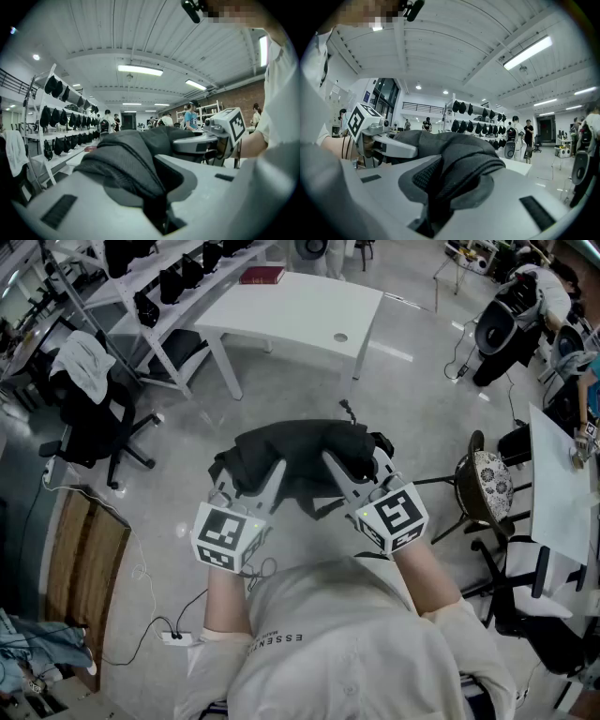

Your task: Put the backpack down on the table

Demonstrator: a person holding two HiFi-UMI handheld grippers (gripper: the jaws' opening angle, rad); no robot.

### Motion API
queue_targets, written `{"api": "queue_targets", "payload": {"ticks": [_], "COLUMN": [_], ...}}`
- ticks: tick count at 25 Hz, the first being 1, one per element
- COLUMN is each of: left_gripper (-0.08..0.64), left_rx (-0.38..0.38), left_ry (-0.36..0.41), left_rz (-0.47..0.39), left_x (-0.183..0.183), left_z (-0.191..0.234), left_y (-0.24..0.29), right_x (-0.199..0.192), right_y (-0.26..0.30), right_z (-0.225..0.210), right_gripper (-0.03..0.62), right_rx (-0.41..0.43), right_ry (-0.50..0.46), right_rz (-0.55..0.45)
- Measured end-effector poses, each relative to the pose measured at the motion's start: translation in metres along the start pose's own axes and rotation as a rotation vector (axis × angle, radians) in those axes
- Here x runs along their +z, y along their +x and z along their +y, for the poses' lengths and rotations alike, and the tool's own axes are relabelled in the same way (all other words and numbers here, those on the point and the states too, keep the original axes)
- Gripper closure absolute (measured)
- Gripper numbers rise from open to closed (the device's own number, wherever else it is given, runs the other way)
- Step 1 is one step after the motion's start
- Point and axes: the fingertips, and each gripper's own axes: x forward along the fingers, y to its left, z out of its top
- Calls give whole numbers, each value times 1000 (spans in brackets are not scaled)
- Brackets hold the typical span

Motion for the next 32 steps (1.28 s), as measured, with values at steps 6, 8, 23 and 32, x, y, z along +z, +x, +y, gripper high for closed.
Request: {"api": "queue_targets", "payload": {"ticks": [6, 8, 23, 32], "left_gripper": [489, 489, 489, 489], "left_rx": [3, 1, 39, 120], "left_ry": [-1, -3, -43, -53], "left_rz": [-3, -3, 27, 59], "left_x": [-2, -3, -18, -22], "left_z": [5, 6, 46, 99], "left_y": [3, 5, 39, 109], "right_x": [-3, -5, -23, -41], "right_y": [6, 7, 57, 126], "right_z": [-2, -3, -31, -94], "right_gripper": [511, 511, 511, 509], "right_rx": [2, 4, 70, 163], "right_ry": [8, 10, 43, 71], "right_rz": [1, 4, 38, 23]}}
